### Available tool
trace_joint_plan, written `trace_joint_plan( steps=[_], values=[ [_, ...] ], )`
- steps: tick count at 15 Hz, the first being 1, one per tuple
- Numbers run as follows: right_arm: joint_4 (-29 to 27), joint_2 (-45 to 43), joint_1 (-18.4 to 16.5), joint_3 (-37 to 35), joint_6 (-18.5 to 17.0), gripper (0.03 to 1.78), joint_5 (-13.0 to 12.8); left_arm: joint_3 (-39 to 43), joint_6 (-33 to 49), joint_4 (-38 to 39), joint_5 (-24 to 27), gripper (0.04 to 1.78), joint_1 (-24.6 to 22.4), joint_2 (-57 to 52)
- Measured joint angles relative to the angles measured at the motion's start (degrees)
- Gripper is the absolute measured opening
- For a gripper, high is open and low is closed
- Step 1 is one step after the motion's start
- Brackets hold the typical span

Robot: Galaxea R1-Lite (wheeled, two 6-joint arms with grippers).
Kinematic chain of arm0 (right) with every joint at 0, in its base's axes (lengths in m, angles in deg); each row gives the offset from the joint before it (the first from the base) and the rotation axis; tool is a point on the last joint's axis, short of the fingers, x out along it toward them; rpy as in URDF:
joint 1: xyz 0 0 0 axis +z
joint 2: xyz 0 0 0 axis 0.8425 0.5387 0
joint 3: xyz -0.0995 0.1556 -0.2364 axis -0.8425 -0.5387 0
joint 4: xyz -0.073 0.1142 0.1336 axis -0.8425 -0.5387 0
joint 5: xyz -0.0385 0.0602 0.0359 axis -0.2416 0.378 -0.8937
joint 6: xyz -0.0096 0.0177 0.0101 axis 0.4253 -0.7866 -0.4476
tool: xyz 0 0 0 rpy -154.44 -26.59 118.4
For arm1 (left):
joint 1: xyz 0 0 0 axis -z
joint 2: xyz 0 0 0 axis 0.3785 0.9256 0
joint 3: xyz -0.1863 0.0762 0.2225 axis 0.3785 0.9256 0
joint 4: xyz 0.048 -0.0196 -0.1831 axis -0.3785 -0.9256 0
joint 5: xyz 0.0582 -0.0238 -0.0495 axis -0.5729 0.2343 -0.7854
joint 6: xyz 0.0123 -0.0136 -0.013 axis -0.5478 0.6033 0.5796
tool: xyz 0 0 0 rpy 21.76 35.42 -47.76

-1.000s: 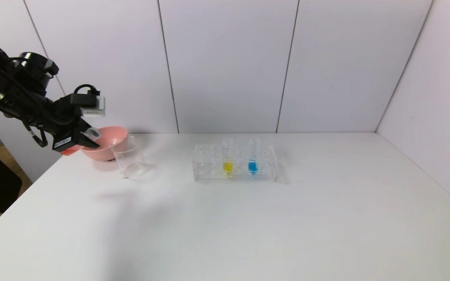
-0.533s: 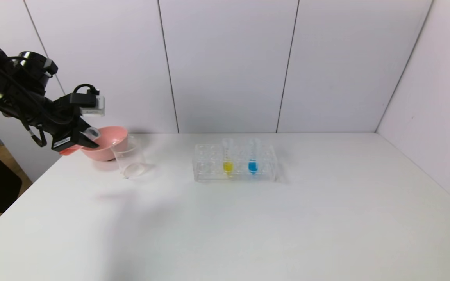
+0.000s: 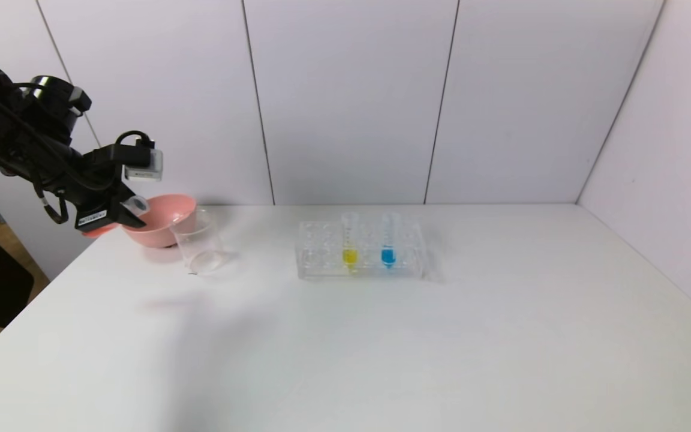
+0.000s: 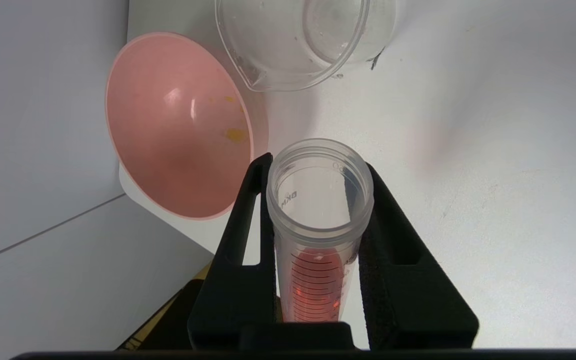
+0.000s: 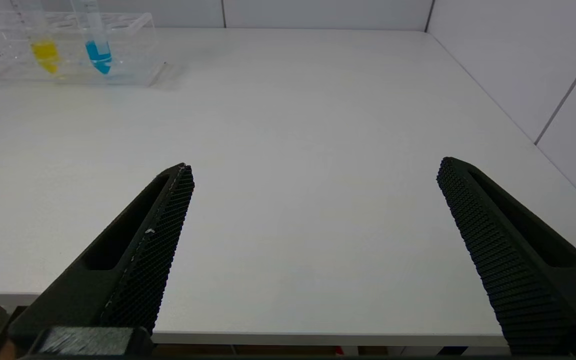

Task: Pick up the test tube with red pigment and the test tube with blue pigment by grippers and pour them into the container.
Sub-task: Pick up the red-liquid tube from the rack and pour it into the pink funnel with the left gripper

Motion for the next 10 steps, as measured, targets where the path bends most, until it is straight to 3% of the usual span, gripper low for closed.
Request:
trace_joint_plan(
  steps=[10],
  values=[
    [0.00,0.00,0.02,0.00,0.00,1.77,0.00,-0.24,1.82,4.00,-1.16,0.47,1.79,2.71]
  ],
)
